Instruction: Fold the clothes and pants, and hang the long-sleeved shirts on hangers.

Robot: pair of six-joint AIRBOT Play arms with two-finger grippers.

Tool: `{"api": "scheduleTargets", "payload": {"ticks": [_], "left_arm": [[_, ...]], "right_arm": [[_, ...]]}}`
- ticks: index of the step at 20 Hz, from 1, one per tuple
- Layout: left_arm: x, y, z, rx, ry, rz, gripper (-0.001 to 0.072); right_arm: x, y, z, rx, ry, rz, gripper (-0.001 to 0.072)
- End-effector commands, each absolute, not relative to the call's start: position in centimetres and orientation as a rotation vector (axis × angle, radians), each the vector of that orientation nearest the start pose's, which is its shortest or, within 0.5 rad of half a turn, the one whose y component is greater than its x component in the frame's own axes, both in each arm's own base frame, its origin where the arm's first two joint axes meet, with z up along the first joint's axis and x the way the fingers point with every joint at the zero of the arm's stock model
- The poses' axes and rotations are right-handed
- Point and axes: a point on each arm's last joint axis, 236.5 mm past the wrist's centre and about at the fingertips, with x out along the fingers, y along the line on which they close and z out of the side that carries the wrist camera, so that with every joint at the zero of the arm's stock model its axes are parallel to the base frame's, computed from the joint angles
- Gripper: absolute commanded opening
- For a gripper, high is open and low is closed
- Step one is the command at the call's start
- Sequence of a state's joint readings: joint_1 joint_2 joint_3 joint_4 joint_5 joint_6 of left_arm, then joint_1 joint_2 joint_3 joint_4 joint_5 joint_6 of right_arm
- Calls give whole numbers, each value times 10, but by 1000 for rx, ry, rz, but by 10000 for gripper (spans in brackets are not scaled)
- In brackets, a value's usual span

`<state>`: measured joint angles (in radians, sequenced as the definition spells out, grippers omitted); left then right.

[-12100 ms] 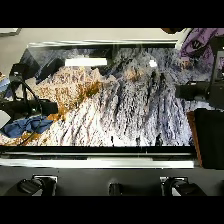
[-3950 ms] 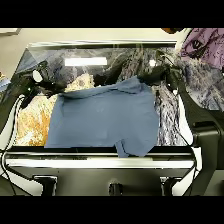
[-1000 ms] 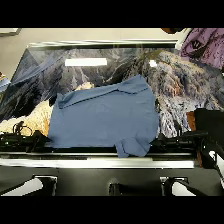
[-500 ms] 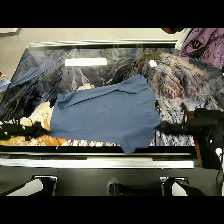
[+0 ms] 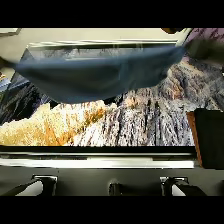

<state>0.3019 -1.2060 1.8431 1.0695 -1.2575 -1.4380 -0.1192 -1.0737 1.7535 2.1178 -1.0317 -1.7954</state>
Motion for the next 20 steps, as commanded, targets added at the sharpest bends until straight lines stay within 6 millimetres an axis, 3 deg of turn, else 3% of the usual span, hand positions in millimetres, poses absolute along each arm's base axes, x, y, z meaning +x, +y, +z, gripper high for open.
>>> {"api": "scheduleTargets", "payload": {"ticks": [1,4,6,7,9,11,13,14,17,20], "left_arm": [[363,24,464,-158,217,-38,13],[301,19,481,-157,159,12,13],[268,21,481,-143,134,57,13],[259,22,480,-154,127,75,13],[255,21,475,-178,137,78,13],[274,23,452,-199,212,67,13],[309,21,407,-191,360,21,13],[331,20,376,-190,451,0,13],[394,18,263,-211,736,-49,13],[451,10,140,-258,977,-70,13]], "right_arm": [[314,48,525,50,-2,243,28],[238,51,556,53,-99,226,28],[207,44,558,71,-112,181,28],[199,40,559,83,-116,160,28],[202,38,557,107,-106,155,28],[231,36,541,158,-31,154,28],[280,32,499,238,146,143,28],[309,30,466,286,273,131,28],[395,28,344,367,649,109,29],[460,24,215,430,926,79,29]]}}
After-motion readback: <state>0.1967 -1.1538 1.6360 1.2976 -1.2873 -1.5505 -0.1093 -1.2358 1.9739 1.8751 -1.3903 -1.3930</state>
